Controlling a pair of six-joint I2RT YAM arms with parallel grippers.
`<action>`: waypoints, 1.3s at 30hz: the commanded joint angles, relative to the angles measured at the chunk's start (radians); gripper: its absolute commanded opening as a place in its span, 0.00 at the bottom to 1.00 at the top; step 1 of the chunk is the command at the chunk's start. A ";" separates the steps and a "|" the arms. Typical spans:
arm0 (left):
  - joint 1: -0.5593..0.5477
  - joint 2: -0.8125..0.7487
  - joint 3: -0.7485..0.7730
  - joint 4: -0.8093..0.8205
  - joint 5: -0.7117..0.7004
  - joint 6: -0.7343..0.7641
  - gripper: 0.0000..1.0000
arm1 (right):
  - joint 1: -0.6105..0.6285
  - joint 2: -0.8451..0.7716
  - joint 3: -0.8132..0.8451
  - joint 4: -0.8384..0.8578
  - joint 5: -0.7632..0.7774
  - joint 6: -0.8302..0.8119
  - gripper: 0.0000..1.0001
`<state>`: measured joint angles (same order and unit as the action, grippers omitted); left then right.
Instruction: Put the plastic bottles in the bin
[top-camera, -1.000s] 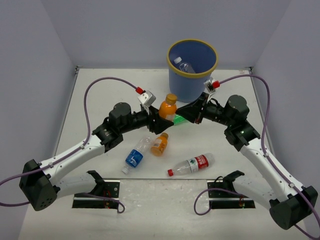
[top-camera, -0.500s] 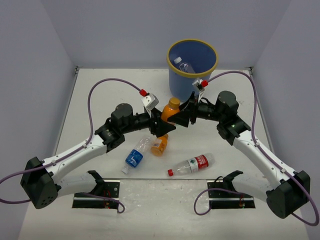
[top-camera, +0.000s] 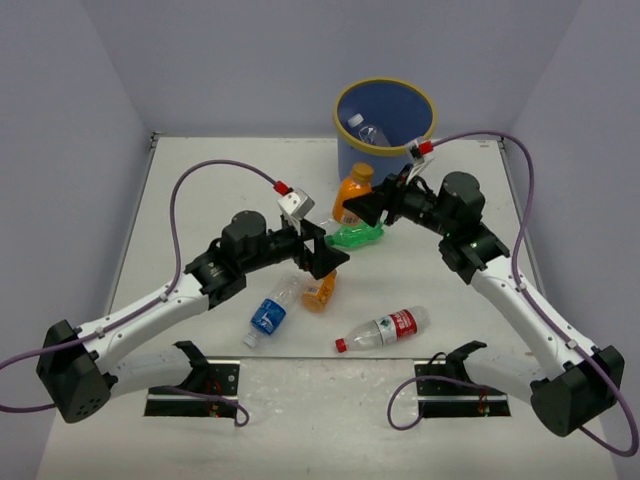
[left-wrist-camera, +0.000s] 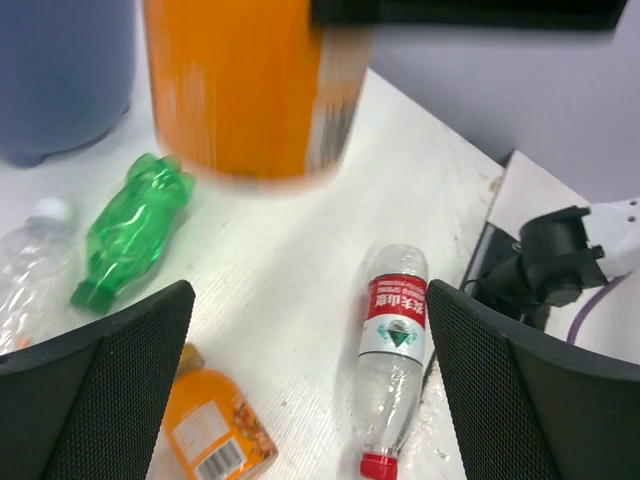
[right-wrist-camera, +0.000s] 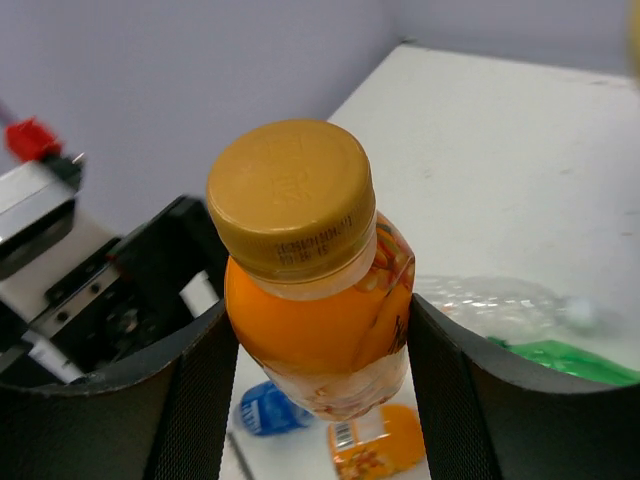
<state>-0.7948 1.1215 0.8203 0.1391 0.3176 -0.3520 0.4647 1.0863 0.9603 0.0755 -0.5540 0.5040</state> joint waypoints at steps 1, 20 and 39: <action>-0.006 -0.112 -0.021 -0.131 -0.269 -0.042 1.00 | -0.050 0.055 0.191 -0.051 0.306 -0.077 0.00; -0.006 -0.206 -0.270 -0.551 -0.470 -0.347 1.00 | -0.196 0.587 0.807 -0.357 0.526 -0.104 0.99; -0.009 -0.059 -0.358 -0.539 -0.440 -0.385 0.78 | -0.198 0.206 0.377 -0.267 0.262 0.000 0.99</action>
<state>-0.7965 1.0524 0.4663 -0.4268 -0.1277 -0.7237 0.2634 1.3793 1.4434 -0.2531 -0.2149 0.4377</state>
